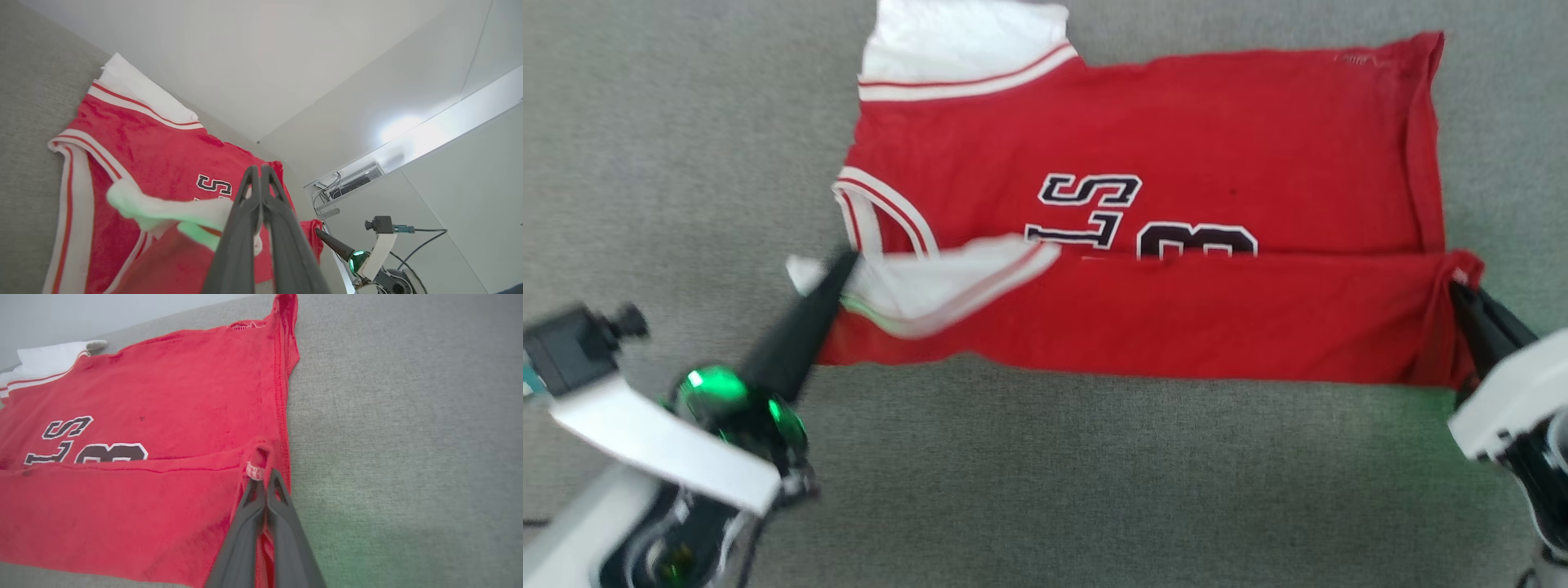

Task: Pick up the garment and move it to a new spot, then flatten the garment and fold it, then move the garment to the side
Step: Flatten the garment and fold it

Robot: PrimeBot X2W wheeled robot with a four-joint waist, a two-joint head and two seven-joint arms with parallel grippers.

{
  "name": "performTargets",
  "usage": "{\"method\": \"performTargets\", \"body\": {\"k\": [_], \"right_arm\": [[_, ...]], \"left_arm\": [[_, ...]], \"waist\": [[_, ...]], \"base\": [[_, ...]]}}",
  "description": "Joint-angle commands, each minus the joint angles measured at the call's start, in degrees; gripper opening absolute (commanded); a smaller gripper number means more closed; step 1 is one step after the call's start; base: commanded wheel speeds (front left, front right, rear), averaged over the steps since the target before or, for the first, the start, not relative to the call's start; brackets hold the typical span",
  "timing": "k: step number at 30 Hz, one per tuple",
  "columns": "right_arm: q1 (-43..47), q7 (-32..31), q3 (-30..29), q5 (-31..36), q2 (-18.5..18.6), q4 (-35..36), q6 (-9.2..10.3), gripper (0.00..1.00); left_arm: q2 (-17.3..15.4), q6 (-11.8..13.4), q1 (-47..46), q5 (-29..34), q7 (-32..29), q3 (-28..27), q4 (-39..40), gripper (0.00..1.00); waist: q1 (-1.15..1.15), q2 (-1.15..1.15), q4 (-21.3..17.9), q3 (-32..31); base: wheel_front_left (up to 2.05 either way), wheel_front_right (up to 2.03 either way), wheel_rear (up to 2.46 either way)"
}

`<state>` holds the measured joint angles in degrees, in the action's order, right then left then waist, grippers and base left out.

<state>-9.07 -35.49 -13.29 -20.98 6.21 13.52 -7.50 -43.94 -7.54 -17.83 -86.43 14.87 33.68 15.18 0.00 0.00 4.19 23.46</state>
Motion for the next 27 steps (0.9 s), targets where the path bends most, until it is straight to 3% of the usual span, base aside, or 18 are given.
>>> {"method": "performTargets", "body": {"k": [1, 4, 15, 16, 17, 18, 19, 20, 27], "right_arm": [[-1.2, 0.8, 0.1, 0.6, -0.2, -0.9, 0.03, 0.0], [-3.6, 2.4, 0.2, 1.6, -0.9, -4.4, 0.03, 0.0], [-6.4, 8.3, 2.7, 2.4, -2.2, -12.2, 0.03, 0.0], [-6.4, 8.8, 3.0, 2.4, -2.2, -12.5, 0.03, 0.01], [-6.5, 9.5, 3.1, 2.6, -1.9, -12.6, 0.03, 0.26], [-6.5, 10.3, 3.2, 2.8, -1.6, -12.6, 0.03, 0.45], [-6.4, 10.9, 3.2, 3.0, -1.5, -12.6, 0.03, 1.0], [-6.2, 11.6, 3.2, 3.4, -1.2, -12.6, 0.03, 1.0], [-5.3, 14.7, 3.8, 4.4, -0.6, -11.5, 0.03, 1.0]], "left_arm": [[0.2, 0.1, -1.0, -0.9, 0.2, -0.5, -1.0, 0.0], [1.4, 0.1, -3.7, -1.5, 0.2, -0.7, -3.6, 0.0], [1.1, 0.1, -6.4, 1.3, 0.3, 3.0, -14.8, 0.0], [1.0, 0.1, -6.8, 1.8, 0.3, 3.4, -15.2, 0.04], [0.6, 0.1, -7.2, 2.5, 0.3, 3.7, -15.5, 0.28], [0.0, 0.1, -7.5, 3.3, 0.4, 3.9, -15.9, 0.6], [-0.6, 0.1, -7.8, 4.0, 0.4, 4.1, -16.1, 0.9], [-1.3, 0.1, -8.2, 4.6, 0.4, 4.1, -16.3, 1.0], [-8.8, 0.1, -10.5, 10.7, 0.4, 6.5, -15.6, 1.0]], "waist": [[0.0, 0.0, -0.6, 1.8], [0.0, 0.0, -0.9, 3.5], [0.0, 0.0, -2.0, 3.9], [0.0, 0.0, -2.1, 3.5], [0.0, 0.0, -2.0, 3.2], [0.0, 0.0, -2.1, 2.8], [0.0, 0.0, -2.1, 2.5], [0.0, 0.0, -2.1, 2.1], [0.0, 0.0, -2.5, -1.0]], "base": [[0.0, 0.0, 0.0], [0.0, 0.0, 0.0], [0.0, 0.0, 0.0], [0.0, 0.0, 0.0], [0.0, 0.0, 0.0], [0.0, 0.0, 0.0], [0.0, 0.0, 0.0], [0.0, 0.0, 0.0], [0.0, 0.0, 0.0]]}}
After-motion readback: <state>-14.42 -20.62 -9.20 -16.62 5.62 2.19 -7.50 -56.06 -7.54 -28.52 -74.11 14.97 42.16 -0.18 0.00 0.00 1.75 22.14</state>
